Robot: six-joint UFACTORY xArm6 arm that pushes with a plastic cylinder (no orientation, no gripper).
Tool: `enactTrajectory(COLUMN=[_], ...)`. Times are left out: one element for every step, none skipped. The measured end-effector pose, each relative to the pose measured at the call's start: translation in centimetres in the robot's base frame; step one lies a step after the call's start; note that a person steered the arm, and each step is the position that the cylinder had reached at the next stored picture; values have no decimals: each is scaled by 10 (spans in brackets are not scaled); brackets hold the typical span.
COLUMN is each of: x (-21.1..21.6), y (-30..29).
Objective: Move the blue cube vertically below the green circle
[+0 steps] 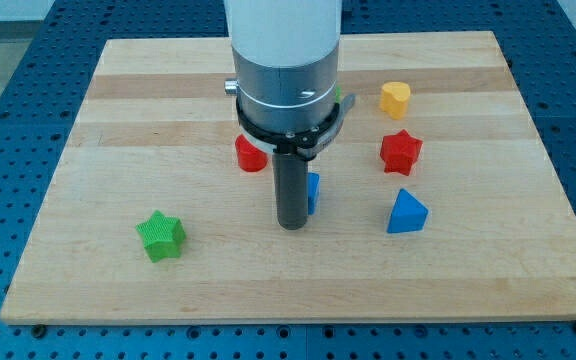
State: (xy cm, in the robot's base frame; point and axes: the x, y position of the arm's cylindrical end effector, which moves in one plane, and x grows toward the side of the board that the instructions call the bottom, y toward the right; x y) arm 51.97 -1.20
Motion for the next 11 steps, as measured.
enactTrajectory(x=[0, 0, 0, -22, -22, -40, -48, -74, -98, -102, -103], y=[-6, -27, -41, -19, -18, -7, -3, -3, -4, 5, 15])
